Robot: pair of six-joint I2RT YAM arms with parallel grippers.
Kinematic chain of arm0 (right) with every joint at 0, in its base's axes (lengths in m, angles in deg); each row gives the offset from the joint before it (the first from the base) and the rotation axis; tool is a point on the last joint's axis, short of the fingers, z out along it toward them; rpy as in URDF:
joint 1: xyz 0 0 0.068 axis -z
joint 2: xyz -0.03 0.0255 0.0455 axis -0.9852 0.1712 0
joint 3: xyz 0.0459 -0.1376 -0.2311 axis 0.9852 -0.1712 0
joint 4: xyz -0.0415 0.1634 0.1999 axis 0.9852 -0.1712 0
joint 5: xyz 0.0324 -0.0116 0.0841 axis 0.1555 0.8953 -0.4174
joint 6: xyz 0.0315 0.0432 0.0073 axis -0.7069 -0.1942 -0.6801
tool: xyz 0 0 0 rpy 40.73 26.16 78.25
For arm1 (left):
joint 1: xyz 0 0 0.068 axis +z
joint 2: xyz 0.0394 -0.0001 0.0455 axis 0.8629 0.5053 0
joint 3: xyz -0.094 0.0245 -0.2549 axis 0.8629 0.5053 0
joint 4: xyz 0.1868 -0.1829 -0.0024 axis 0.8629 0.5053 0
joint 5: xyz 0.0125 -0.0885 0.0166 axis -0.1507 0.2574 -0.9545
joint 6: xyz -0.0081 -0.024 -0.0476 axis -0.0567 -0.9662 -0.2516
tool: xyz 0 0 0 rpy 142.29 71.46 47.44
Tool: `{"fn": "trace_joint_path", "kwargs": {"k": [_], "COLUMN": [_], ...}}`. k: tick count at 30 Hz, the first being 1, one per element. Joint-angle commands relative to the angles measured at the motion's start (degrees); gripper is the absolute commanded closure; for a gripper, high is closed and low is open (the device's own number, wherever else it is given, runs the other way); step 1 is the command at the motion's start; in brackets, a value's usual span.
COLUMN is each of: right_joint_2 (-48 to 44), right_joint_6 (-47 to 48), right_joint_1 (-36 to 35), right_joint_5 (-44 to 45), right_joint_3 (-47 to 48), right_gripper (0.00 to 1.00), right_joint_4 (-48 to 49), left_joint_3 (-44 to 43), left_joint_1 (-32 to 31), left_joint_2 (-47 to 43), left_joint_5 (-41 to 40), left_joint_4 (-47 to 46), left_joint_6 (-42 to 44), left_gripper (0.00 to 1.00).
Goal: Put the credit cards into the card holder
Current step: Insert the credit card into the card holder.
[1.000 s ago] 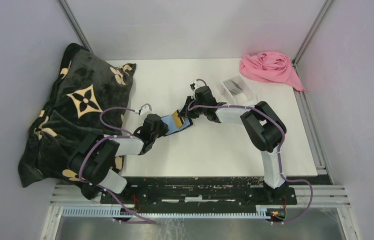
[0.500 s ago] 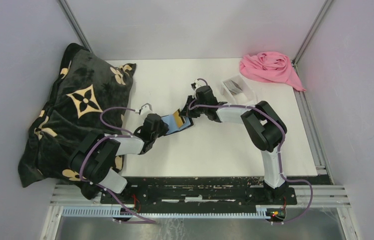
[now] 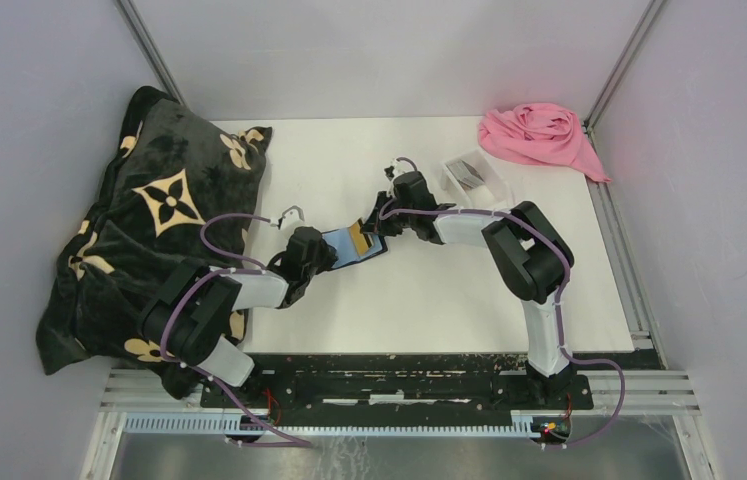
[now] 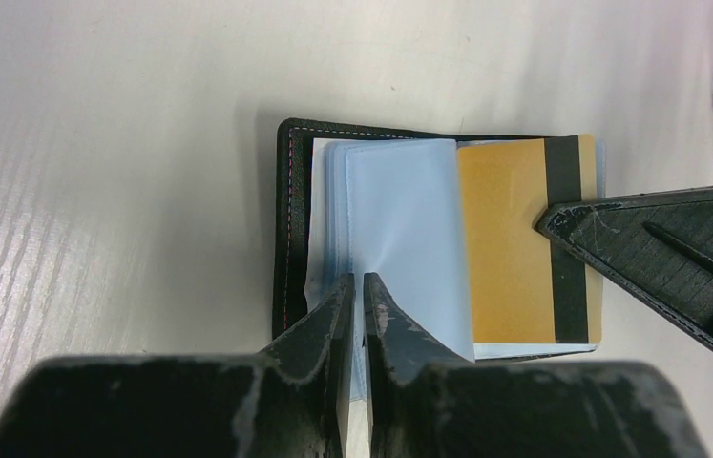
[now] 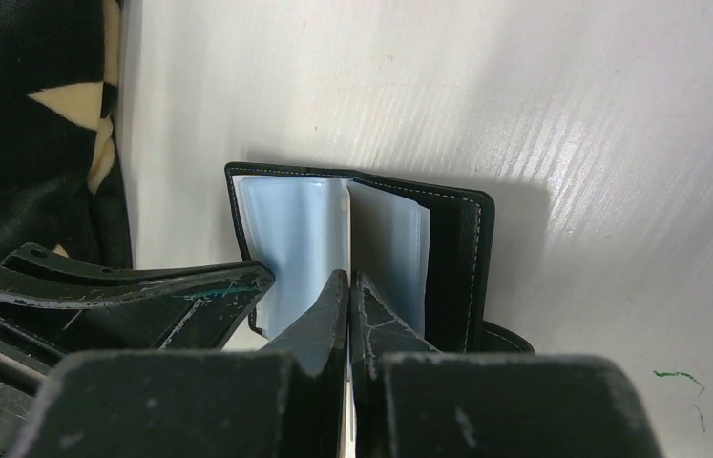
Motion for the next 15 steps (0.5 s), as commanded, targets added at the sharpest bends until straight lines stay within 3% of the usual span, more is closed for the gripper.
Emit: {"fn": "trace_joint_path", "kwargs": {"k": [1, 15], "right_joint_2": [-1.81, -0.25], "right_joint_6": [-0.72, -7.85], "right_joint_1": [0.22, 1.70], "right_joint_5": [-0.64, -3.56], "right_joint_3": [-0.49, -4.02], "right_gripper": [0.99, 0.99], "right_joint_4": [2.50, 11.17], "left_joint_3": [1.37, 1.48], "left_joint_1": [0.25, 0.34], "left_joint_2": [3.02, 2.96], "left_joint_5": [1.05, 1.27], "left_joint_4": [7.68, 7.66], "left_joint_6": [3.88, 3.99], "left_gripper": [0.85, 0.86]}}
